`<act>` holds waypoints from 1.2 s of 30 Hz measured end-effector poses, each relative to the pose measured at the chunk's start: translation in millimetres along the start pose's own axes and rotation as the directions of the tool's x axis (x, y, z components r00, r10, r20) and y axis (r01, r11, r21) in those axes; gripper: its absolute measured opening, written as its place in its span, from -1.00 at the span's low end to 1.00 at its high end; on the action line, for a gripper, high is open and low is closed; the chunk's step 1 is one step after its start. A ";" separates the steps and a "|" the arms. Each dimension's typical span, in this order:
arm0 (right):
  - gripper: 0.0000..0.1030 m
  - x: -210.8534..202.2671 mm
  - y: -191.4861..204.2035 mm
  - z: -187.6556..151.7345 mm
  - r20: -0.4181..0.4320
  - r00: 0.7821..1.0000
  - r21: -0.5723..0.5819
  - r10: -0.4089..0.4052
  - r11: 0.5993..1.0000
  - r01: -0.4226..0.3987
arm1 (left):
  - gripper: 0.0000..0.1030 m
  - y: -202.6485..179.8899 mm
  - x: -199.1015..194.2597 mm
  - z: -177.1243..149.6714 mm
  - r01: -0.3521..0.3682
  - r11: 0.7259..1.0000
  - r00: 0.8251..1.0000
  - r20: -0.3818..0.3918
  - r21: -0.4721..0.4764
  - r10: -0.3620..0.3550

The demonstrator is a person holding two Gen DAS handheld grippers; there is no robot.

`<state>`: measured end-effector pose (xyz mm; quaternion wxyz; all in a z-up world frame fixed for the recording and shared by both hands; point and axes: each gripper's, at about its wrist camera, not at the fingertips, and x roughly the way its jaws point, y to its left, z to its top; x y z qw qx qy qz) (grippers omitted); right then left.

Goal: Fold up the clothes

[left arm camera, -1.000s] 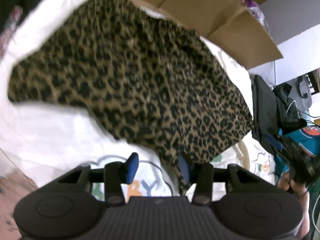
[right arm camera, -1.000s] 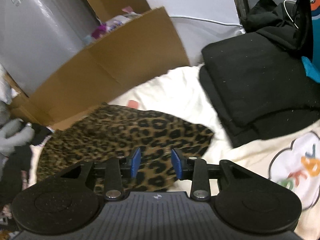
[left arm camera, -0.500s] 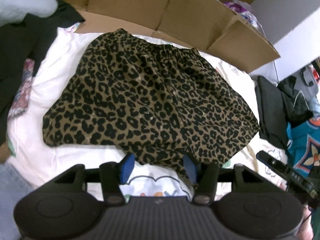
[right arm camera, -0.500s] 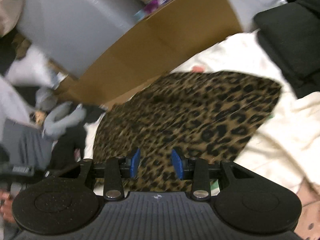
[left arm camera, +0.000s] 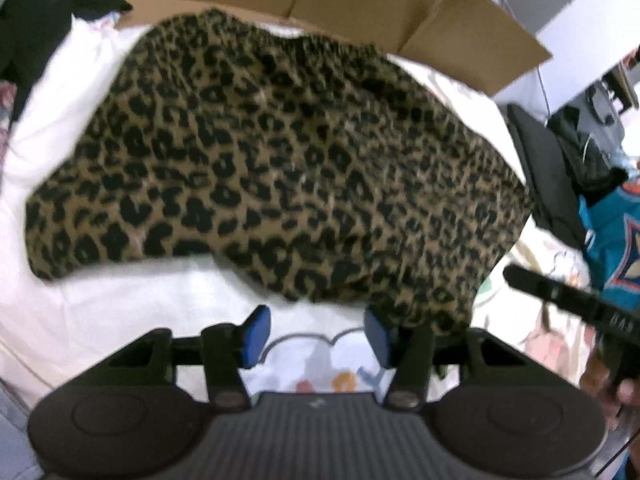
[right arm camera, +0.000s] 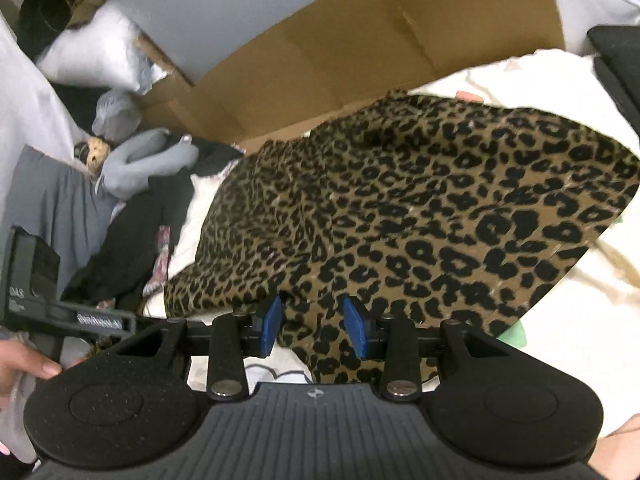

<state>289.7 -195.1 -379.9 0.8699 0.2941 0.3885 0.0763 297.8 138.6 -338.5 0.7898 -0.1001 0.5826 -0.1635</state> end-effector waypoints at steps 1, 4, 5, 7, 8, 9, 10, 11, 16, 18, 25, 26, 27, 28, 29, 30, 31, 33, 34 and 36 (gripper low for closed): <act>-0.18 4.0 -1.4 -3.1 -0.007 1.000 0.004 0.000 1.000 0.000 | -0.02 1.5 5.2 -4.1 0.004 1.000 1.000 -0.008 -0.001 -0.004; -0.18 12.8 -5.9 -15.0 -0.035 0.999 0.013 0.000 1.000 0.001 | -0.02 2.2 15.3 -13.5 0.017 1.000 1.000 -0.016 0.016 -0.017; -0.18 15.2 -7.0 -19.0 -0.044 0.999 0.015 0.003 1.000 -0.002 | -0.02 1.5 18.2 -15.7 0.019 0.999 1.000 -0.017 0.028 -0.018; -0.18 19.6 -8.2 -26.6 -0.061 0.998 0.013 0.010 1.000 -0.009 | -0.02 0.7 24.4 -18.6 0.024 0.999 0.999 -0.026 0.044 -0.022; -0.18 21.5 -8.2 -30.0 -0.069 0.997 0.008 0.014 1.000 -0.014 | -0.04 1.1 27.0 -19.4 0.024 0.999 0.999 -0.027 0.044 -0.023; -0.18 23.6 -8.0 -32.3 -0.077 0.997 0.006 0.018 1.000 -0.017 | -0.06 2.1 29.0 -19.8 0.023 0.999 0.999 -0.024 0.038 -0.022; -0.18 25.8 -7.8 -34.4 -0.084 0.996 0.003 0.021 1.000 -0.020 | -0.11 3.0 31.1 -20.3 0.021 0.999 1.000 -0.021 0.032 -0.021; -0.18 28.0 -7.5 -36.4 -0.092 0.995 0.001 0.024 1.000 -0.024 | -0.14 3.8 32.8 -20.5 0.020 0.999 1.000 -0.019 0.027 -0.020; -0.18 37.6 -3.3 -39.7 -0.116 0.993 -0.012 0.029 0.999 -0.031 | -0.33 8.2 38.7 -20.5 0.029 0.999 1.000 -0.007 0.014 -0.029; -0.18 42.0 -2.6 -41.8 -0.131 0.991 -0.017 0.027 0.999 -0.029 | -0.35 10.4 42.0 -21.1 0.020 1.000 1.000 -0.002 0.005 -0.020; -0.18 39.3 3.6 -43.8 -0.138 0.986 -0.021 0.090 0.995 -0.094 | -0.38 11.4 51.6 -15.0 0.011 1.000 0.999 0.040 -0.007 -0.011; -0.18 38.8 4.5 -43.9 -0.140 0.984 -0.019 0.107 0.994 -0.111 | -0.38 11.8 53.0 -12.2 0.011 1.000 0.999 0.045 -0.009 -0.011; -0.18 40.3 5.2 -44.8 -0.148 0.983 -0.018 0.112 0.993 -0.116 | -0.38 12.2 53.7 -9.1 0.013 1.000 0.999 0.053 -0.012 -0.013; -0.18 42.2 5.8 -45.8 -0.157 0.981 -0.016 0.116 0.993 -0.119 | -0.38 12.7 53.7 -5.7 0.017 1.000 0.998 0.062 -0.016 -0.016; -0.18 44.1 6.4 -46.8 -0.165 0.979 -0.015 0.119 0.992 -0.123 | -0.38 13.3 53.1 -2.4 0.025 0.999 0.997 0.073 -0.021 -0.024; -0.18 46.8 7.6 -48.0 -0.172 0.978 -0.015 0.121 0.992 -0.126 | -0.38 14.4 51.7 1.0 0.036 0.999 0.996 0.086 -0.030 -0.033; -0.18 49.8 9.0 -48.6 -0.176 0.976 -0.018 0.125 0.991 -0.130 | -0.38 16.0 50.0 4.6 0.046 0.998 0.994 0.099 -0.041 -0.042; -0.18 56.9 11.5 -49.0 -0.183 0.974 -0.021 0.131 0.990 -0.137 | -0.38 18.0 49.2 11.6 0.068 0.996 0.992 0.110 -0.053 -0.062; -0.18 60.9 12.4 -48.6 -0.185 0.974 -0.020 0.134 0.990 -0.140 | -0.38 18.3 49.7 15.5 0.071 0.996 0.991 0.114 -0.053 -0.064; -0.18 69.0 14.1 -47.9 -0.190 0.972 -0.017 0.141 0.989 -0.147 | -0.38 18.7 51.5 22.2 0.072 0.996 0.991 0.119 -0.051 -0.065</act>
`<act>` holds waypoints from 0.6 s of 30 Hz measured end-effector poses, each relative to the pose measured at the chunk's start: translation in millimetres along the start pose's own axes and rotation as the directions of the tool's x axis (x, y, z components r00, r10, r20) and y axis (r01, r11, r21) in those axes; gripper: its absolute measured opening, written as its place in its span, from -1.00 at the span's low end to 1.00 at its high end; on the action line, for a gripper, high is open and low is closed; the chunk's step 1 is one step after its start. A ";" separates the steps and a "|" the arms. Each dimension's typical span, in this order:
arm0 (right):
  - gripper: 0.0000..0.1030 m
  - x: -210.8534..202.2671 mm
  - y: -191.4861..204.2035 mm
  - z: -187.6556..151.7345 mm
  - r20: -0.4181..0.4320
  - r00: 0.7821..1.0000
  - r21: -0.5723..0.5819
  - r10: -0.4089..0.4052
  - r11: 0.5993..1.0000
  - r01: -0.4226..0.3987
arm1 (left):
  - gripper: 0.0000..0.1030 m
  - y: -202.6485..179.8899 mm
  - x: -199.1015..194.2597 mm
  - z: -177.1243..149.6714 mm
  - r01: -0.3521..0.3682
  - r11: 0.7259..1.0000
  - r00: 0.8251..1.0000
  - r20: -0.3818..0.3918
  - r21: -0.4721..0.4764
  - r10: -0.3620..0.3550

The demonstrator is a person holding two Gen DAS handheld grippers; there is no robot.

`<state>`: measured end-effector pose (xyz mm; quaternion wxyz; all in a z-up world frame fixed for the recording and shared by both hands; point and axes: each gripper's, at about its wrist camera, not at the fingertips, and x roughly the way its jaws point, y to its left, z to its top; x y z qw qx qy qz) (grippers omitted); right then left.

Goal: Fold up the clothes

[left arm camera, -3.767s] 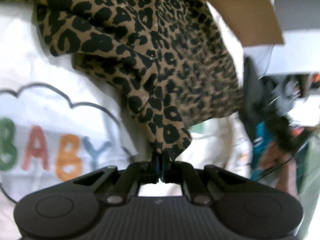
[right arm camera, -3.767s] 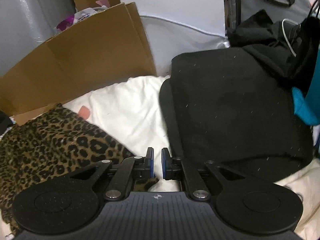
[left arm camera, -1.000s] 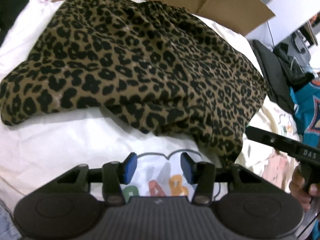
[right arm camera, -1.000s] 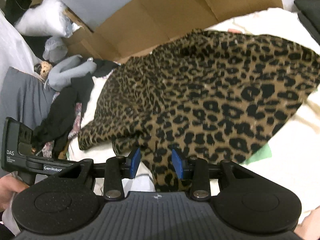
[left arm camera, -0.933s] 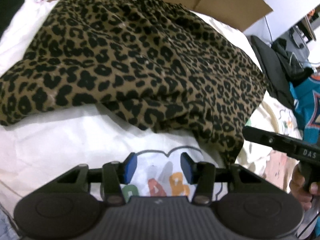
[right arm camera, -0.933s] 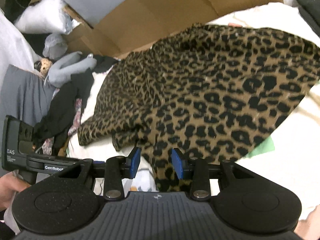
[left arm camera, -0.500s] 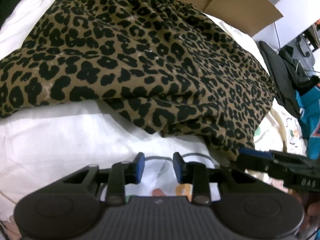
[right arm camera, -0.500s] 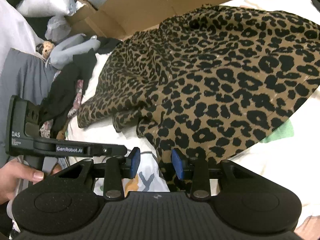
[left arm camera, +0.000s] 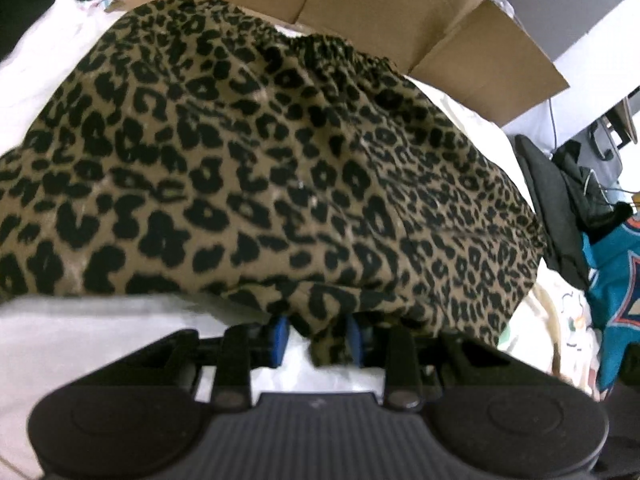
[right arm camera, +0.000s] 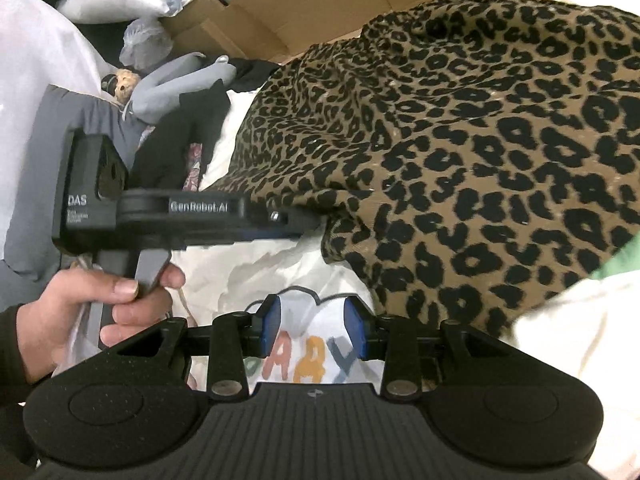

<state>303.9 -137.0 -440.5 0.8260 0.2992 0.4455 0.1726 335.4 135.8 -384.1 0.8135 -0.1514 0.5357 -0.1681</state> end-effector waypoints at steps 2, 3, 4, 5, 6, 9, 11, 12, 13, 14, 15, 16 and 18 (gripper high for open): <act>-0.18 10.9 1.0 3.5 -0.014 1.000 -0.007 -0.009 1.000 0.009 | -0.38 1.3 2.9 4.4 0.011 1.000 1.000 -0.001 -0.011 -0.011; -0.18 16.5 1.6 5.6 -0.019 1.000 -0.006 -0.017 1.000 0.016 | -0.38 3.0 3.9 5.3 0.018 1.000 1.000 -0.003 -0.023 -0.019; -0.18 20.8 0.8 8.0 -0.025 1.000 0.004 -0.019 1.000 0.019 | -0.38 5.0 4.7 5.2 0.026 0.999 1.000 -0.005 -0.038 -0.027; -0.18 24.9 -0.2 10.5 -0.030 0.999 0.014 -0.021 1.000 0.021 | -0.37 7.2 5.2 4.3 0.034 0.998 0.999 -0.007 -0.054 -0.035; -0.18 28.2 -1.1 12.6 -0.037 0.999 0.021 -0.024 0.999 0.025 | -0.36 9.2 5.2 3.0 0.039 0.997 0.999 -0.008 -0.067 -0.040; -0.18 32.9 -4.5 17.5 -0.046 0.998 0.032 -0.038 0.999 0.039 | -0.32 15.5 3.3 -4.0 0.060 0.992 0.998 -0.009 -0.109 -0.061; -0.18 32.0 -7.7 19.7 -0.042 0.998 0.037 -0.042 0.998 0.044 | -0.32 19.9 3.8 -8.1 0.096 0.984 0.995 -0.005 -0.150 -0.098; -0.18 31.1 -9.4 19.8 -0.041 0.998 0.041 -0.046 0.998 0.047 | -0.32 21.5 4.6 -9.6 0.108 0.980 0.994 -0.004 -0.167 -0.110; -0.18 30.1 -11.2 19.8 -0.041 0.998 0.046 -0.049 0.998 0.051 | -0.32 22.5 6.4 -11.1 0.120 0.976 0.992 -0.004 -0.182 -0.123; -0.18 29.5 -12.3 19.2 -0.042 0.998 0.049 -0.052 0.997 0.054 | -0.32 23.1 8.9 -12.5 0.132 0.972 0.991 -0.005 -0.194 -0.136; -0.18 29.1 -13.1 18.3 -0.044 0.998 0.050 -0.053 0.997 0.055 | -0.32 23.1 11.4 -13.7 0.142 0.969 0.989 -0.008 -0.204 -0.147; -0.18 29.0 -13.2 17.2 -0.045 0.998 0.050 -0.054 0.997 0.057 | -0.32 22.6 14.1 -14.6 0.150 0.966 0.988 -0.012 -0.212 -0.157; -0.18 28.9 -13.4 15.1 -0.046 0.997 0.051 -0.054 0.997 0.057 | -0.32 21.9 17.6 -16.6 0.163 0.961 0.985 -0.018 -0.223 -0.171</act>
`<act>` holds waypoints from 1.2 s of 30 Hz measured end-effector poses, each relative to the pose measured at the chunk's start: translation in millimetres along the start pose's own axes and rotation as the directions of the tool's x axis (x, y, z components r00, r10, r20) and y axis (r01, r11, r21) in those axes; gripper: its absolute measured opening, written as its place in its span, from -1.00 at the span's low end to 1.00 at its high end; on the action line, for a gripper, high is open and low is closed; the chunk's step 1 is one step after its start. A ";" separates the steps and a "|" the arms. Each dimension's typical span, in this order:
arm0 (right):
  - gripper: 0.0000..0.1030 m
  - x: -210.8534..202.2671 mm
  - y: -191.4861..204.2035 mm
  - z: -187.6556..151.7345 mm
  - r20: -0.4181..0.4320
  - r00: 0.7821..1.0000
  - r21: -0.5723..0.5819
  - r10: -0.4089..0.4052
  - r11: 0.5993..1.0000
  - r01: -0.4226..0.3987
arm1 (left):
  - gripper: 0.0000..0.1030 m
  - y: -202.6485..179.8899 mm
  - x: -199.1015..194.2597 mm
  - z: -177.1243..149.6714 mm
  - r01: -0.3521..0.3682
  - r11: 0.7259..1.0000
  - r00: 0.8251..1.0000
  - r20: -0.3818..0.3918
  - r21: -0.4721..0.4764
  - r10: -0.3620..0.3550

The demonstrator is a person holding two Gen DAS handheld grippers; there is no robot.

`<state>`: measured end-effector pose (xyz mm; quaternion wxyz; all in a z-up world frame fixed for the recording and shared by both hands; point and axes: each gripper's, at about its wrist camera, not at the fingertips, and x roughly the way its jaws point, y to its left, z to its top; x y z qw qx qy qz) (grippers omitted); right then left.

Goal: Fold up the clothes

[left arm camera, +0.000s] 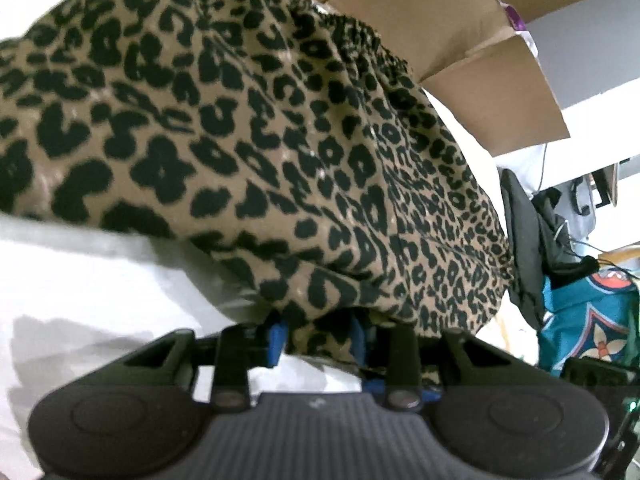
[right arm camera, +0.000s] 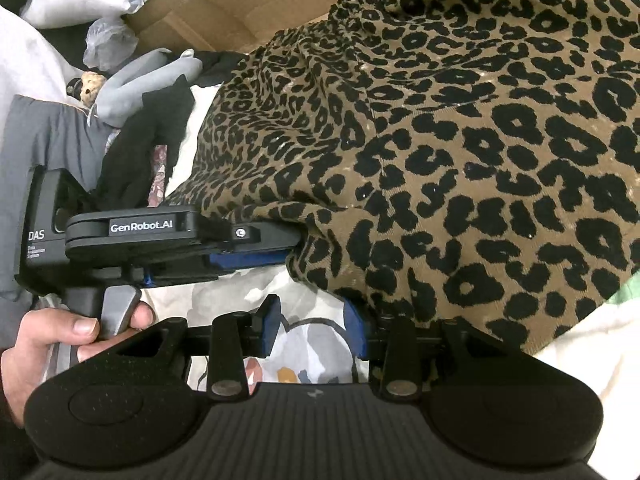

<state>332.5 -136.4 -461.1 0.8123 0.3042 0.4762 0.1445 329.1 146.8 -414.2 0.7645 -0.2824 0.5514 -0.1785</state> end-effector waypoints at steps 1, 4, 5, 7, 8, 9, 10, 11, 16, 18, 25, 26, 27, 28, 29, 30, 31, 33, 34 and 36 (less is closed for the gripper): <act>-0.18 0.0 -0.3 -0.9 -0.001 1.000 0.000 0.001 1.000 -0.001 | -0.32 0.7 1.4 -0.9 0.004 1.000 1.000 -0.001 -0.006 -0.004; -0.18 0.6 -0.5 -3.6 -0.006 1.000 0.000 0.004 1.000 -0.004 | -0.34 6.3 2.1 -4.3 0.023 0.998 1.000 0.013 -0.051 -0.022; -0.18 1.1 0.0 -4.3 -0.007 1.000 0.002 0.005 1.000 -0.005 | -0.35 7.5 1.7 -5.3 0.030 0.998 0.999 0.012 -0.063 -0.029; -0.18 0.8 0.1 -6.2 -0.003 1.000 0.016 0.019 1.000 -0.019 | -0.57 9.6 0.7 -7.2 0.041 0.996 0.999 0.008 -0.083 -0.040; -0.18 0.6 -0.7 -7.5 -0.001 0.999 0.034 0.032 0.999 -0.032 | -0.65 10.5 0.2 -8.2 0.044 0.995 0.999 0.002 -0.088 -0.044; -0.18 0.5 -1.3 -8.9 0.001 0.999 0.047 0.043 0.998 -0.043 | -0.66 11.9 -1.0 -9.4 0.051 0.994 0.999 -0.002 -0.096 -0.051; -0.18 0.5 -1.9 -10.3 0.002 0.999 0.059 0.053 0.997 -0.053 | -0.70 13.6 -2.6 -10.7 0.059 0.992 0.998 -0.003 -0.107 -0.060; -0.18 0.4 -2.4 -11.7 0.004 0.998 0.072 0.063 0.995 -0.063 | -0.79 15.1 -4.5 -11.7 0.069 0.991 0.998 -0.004 -0.117 -0.070; -0.18 1.8 -6.2 -13.5 0.023 0.996 0.124 0.081 0.989 -0.083 | -0.95 20.1 -15.9 -15.0 0.119 0.980 0.993 0.014 -0.161 -0.118; -0.18 3.1 -8.8 -13.4 0.037 0.995 0.156 0.089 0.983 -0.093 | -0.96 21.3 -20.1 -16.9 0.135 0.974 0.991 0.022 -0.182 -0.133; -0.19 8.3 -26.2 -15.6 0.097 0.979 0.339 0.179 0.919 -0.202 | -0.98 33.5 -27.2 -21.9 0.205 0.932 0.979 0.053 -0.299 -0.198; -0.20 8.5 -29.1 -16.1 0.107 0.976 0.362 0.192 0.906 -0.218 | -0.98 34.3 -27.1 -23.5 0.211 0.926 0.977 0.057 -0.313 -0.204; -0.20 8.6 -32.1 -16.5 0.117 0.972 0.385 0.203 0.893 -0.233 | -0.98 34.5 -26.1 -25.3 0.216 0.921 0.976 0.059 -0.325 -0.208; -0.20 9.2 -34.5 -16.8 0.126 0.970 0.406 0.208 0.881 -0.242 | -0.98 34.5 -25.9 -26.5 0.220 0.916 0.975 0.062 -0.336 -0.212; -0.20 9.8 -36.9 -17.2 0.134 0.968 0.427 0.212 0.869 -0.250 | -0.98 34.6 -26.3 -28.2 0.224 0.911 0.975 0.065 -0.346 -0.215; -0.20 10.8 -38.0 -17.5 0.139 0.967 0.439 0.215 0.862 -0.254 | -0.98 34.8 -26.7 -30.4 0.228 0.906 0.974 0.069 -0.356 -0.218; -0.20 11.8 -38.8 -17.9 0.143 0.966 0.450 0.216 0.855 -0.258 | -0.98 35.0 -26.9 -32.4 0.235 0.899 0.972 0.074 -0.369 -0.224; -0.21 14.8 -38.1 -18.0 0.148 0.964 0.465 0.221 0.845 -0.265 | -0.98 34.9 -28.4 -36.5 0.245 0.889 0.969 0.078 -0.387 -0.233; -0.21 16.3 -37.7 -18.2 0.151 0.963 0.473 0.225 0.839 -0.270 | -0.98 34.7 -29.4 -38.5 0.249 0.885 0.968 0.080 -0.394 -0.237; -0.22 18.9 -37.6 -19.0 0.153 0.960 0.490 0.234 0.826 -0.279 | -0.98 35.3 -31.6 -42.5 0.255 0.876 0.967 0.081 -0.409 -0.243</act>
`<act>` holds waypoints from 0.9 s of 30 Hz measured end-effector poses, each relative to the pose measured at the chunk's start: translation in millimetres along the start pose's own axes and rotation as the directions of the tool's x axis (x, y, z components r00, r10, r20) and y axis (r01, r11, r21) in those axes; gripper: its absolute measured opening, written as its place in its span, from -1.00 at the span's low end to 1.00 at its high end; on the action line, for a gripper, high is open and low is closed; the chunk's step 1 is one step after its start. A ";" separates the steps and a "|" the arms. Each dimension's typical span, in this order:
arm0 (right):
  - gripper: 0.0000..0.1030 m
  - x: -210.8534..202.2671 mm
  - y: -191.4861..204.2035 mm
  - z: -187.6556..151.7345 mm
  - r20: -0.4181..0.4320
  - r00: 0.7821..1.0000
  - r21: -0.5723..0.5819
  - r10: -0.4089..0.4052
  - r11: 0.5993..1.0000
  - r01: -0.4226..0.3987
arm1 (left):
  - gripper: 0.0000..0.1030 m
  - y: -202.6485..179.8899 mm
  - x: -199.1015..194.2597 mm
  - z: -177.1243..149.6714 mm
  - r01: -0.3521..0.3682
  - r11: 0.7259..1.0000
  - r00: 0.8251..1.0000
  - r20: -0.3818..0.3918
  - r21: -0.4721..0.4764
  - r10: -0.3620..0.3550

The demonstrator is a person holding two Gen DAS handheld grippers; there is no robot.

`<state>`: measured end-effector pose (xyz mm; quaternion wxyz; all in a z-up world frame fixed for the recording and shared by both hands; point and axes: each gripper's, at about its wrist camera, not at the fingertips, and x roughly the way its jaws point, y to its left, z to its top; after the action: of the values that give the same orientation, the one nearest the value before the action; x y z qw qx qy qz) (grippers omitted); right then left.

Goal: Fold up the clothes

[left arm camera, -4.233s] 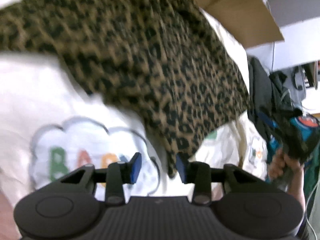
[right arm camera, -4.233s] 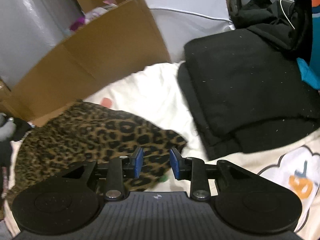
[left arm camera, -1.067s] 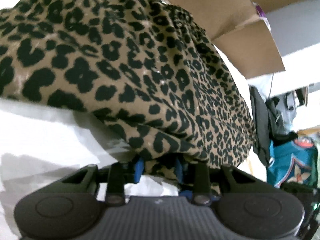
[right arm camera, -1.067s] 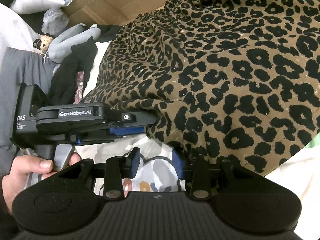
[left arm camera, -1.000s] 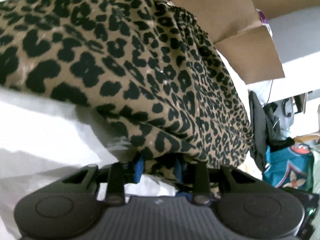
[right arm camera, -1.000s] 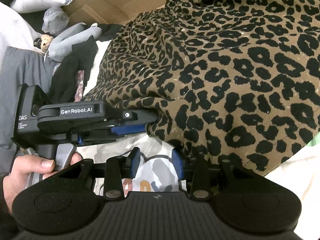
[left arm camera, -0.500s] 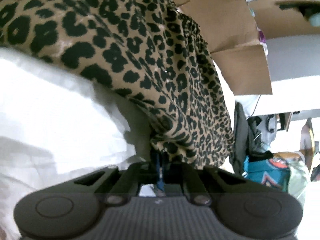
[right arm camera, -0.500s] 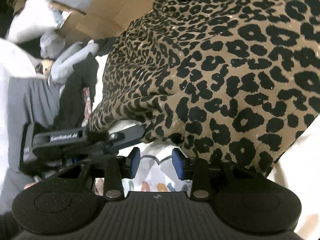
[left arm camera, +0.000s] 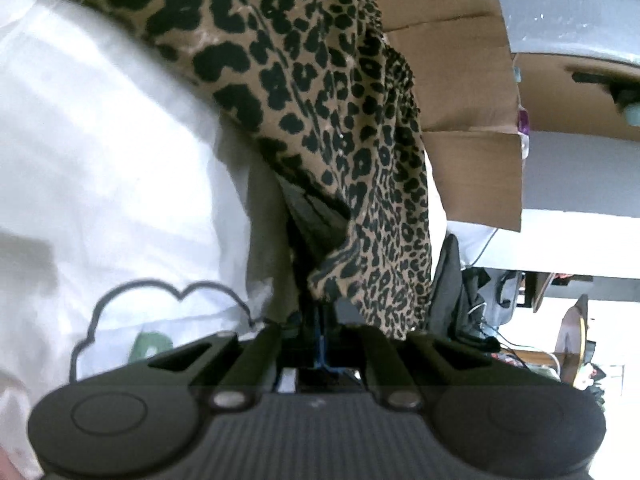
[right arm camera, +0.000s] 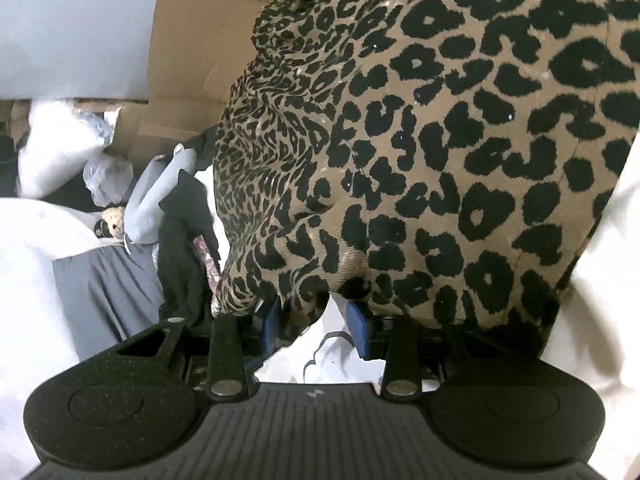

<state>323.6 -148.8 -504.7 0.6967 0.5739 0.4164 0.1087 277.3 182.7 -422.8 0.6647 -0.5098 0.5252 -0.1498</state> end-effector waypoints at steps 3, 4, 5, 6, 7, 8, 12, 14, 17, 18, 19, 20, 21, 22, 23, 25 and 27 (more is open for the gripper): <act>-0.22 4.0 -3.5 -1.8 -0.008 1.000 0.045 0.014 0.999 -0.014 | -0.99 1.3 -2.9 -6.1 0.005 1.000 1.000 -0.013 -0.015 -0.005; -0.22 5.4 -4.5 -2.7 -0.012 1.000 0.056 0.018 0.998 -0.018 | -0.99 1.0 -3.3 -8.3 0.005 1.000 1.000 -0.019 -0.015 -0.005; -0.30 6.6 -4.9 -3.7 -0.019 1.000 0.063 0.024 0.998 -0.022 | -0.99 0.2 -2.9 -10.2 0.004 1.000 1.000 -0.026 -0.013 -0.004; -0.55 7.8 -5.2 -4.7 -0.028 0.999 0.069 0.029 0.997 -0.027 | -0.99 -1.4 -2.2 -11.9 -0.001 1.000 0.999 -0.033 -0.004 0.001; -0.70 9.4 -5.5 -5.7 -0.043 0.998 0.072 0.037 0.997 -0.033 | -0.99 -3.6 -2.4 -13.3 -0.016 1.000 0.999 -0.040 0.015 0.017; -0.87 10.3 -5.4 -6.4 -0.057 0.997 0.068 0.042 0.997 -0.038 | -0.99 -5.7 -4.0 -13.4 -0.033 0.999 0.998 -0.043 0.036 0.034; -0.96 7.1 -3.6 -7.2 -0.068 0.998 0.019 -0.012 1.000 0.014 | -0.95 -11.9 -16.2 -9.2 -0.091 0.991 0.995 -0.022 0.100 0.093; -0.96 4.8 -3.6 -5.9 -0.067 0.997 0.006 -0.024 1.000 0.025 | -0.88 -12.5 -25.2 -3.3 -0.124 0.985 0.992 0.009 0.122 0.124; -0.97 2.3 -1.0 -4.0 -0.064 0.997 -0.017 -0.037 0.999 0.036 | -0.82 -9.4 -38.3 7.8 -0.207 0.966 0.978 0.064 0.157 0.199; -0.97 1.4 0.4 -3.5 -0.064 0.997 -0.027 -0.041 0.999 0.040 | -0.81 -8.5 -43.0 12.0 -0.235 0.958 0.971 0.085 0.167 0.224; -0.97 0.5 1.6 -3.0 -0.064 0.997 -0.036 -0.046 0.998 0.043 | -0.77 -7.4 -48.5 16.3 -0.263 0.949 0.963 0.108 0.176 0.247; -0.97 -0.5 2.9 -2.5 -0.065 0.997 -0.045 -0.050 0.998 0.047 | -0.72 -6.5 -54.1 19.8 -0.292 0.939 0.954 0.130 0.183 0.271; -0.97 -1.9 3.8 -1.9 -0.065 0.996 -0.055 -0.054 0.997 0.051 | -0.71 -6.7 -58.0 22.8 -0.320 0.929 0.944 0.149 0.187 0.295; -0.97 -2.8 5.4 -1.7 -0.064 0.996 -0.063 -0.058 0.997 0.054 | -0.71 -6.5 -62.4 26.9 -0.346 0.919 0.934 0.164 0.192 0.317; -0.97 -4.3 6.4 -1.2 -0.063 0.996 -0.070 -0.060 0.996 0.056 | -0.71 -5.6 -67.9 31.7 -0.370 0.908 0.924 0.180 0.197 0.338; -0.97 -7.6 8.6 -0.2 -0.062 0.996 -0.089 -0.067 0.994 0.062 | -0.71 -3.0 -80.5 41.3 -0.426 0.881 0.897 0.227 0.206 0.380; -0.97 -11.2 10.5 0.8 -0.059 0.995 -0.115 -0.077 0.991 0.070 | -0.71 -0.4 -89.6 50.1 -0.464 0.862 0.874 0.266 0.203 0.408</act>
<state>320.5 -153.0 -490.2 0.7181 0.5139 0.4524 0.1244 283.9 274.4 -377.1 0.7948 -0.2983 0.5285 -0.0068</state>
